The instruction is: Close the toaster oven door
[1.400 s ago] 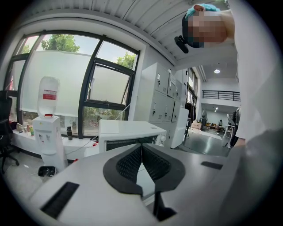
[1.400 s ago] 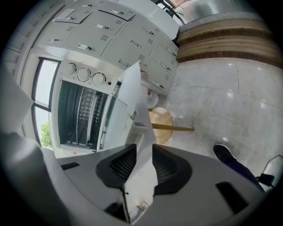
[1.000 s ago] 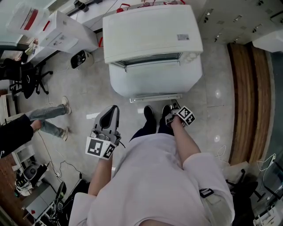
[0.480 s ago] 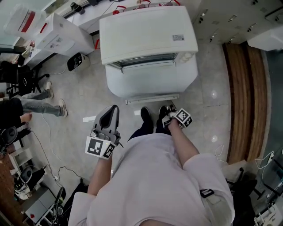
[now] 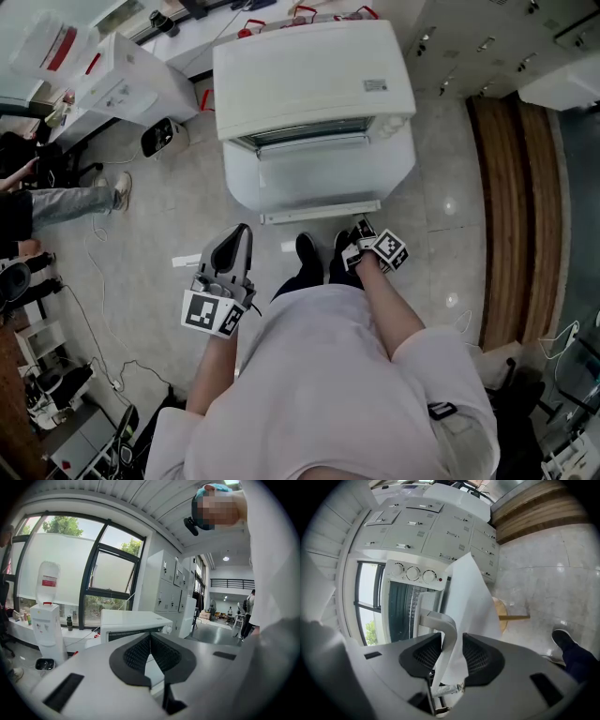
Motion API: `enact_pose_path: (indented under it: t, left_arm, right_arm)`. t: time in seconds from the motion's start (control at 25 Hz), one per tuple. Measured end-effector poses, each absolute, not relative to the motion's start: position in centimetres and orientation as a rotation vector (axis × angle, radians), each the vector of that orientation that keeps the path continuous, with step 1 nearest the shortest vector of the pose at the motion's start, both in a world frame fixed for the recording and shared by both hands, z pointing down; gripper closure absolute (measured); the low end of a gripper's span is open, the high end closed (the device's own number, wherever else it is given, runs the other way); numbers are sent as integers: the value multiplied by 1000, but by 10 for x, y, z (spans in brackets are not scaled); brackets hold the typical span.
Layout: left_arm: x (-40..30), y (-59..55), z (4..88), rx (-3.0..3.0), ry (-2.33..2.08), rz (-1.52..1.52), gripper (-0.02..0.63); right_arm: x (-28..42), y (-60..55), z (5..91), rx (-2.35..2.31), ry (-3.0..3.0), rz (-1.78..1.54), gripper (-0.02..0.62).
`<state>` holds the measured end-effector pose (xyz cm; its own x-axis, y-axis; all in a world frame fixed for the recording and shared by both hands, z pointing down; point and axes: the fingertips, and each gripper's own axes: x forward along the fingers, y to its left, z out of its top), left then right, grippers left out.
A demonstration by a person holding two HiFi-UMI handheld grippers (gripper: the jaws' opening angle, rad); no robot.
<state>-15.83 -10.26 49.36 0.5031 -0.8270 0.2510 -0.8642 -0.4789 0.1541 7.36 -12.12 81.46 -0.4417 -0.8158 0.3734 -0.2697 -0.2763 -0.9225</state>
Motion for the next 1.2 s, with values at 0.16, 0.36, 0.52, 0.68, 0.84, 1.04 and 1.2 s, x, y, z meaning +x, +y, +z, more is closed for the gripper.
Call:
enact_pose_path:
  t: [0.16, 0.36, 0.52, 0.68, 0.84, 1.04, 1.2]
  left_arm:
    - [-159, -103, 491, 2495, -1438, 191, 586]
    - [-162, -103, 488, 2503, -1445, 167, 586]
    - [-164, -105, 484, 2508, -1454, 141, 584]
    - [-164, -106, 482, 2511, -1459, 116, 586]
    - [-168, -109, 481, 2514, -1465, 94, 586]
    - [-174, -112, 480, 2513, -1477, 75, 586]
    - [-176, -115, 479, 2507, -1482, 57, 585]
  right_arm:
    - [72, -133, 799, -1321, 1555, -1736, 446]
    - [71, -138, 780, -1331, 1521, -1732, 486]
    - [73, -144, 762, -1367, 1503, -1728, 480]
    - [74, -154, 740, -1371, 1490, -1706, 476]
    - [74, -165, 723, -1353, 1477, -1665, 472]
    - [72, -178, 706, -1333, 1446, -1616, 472]
    - [74, -190, 693, -1313, 1436, -1586, 473]
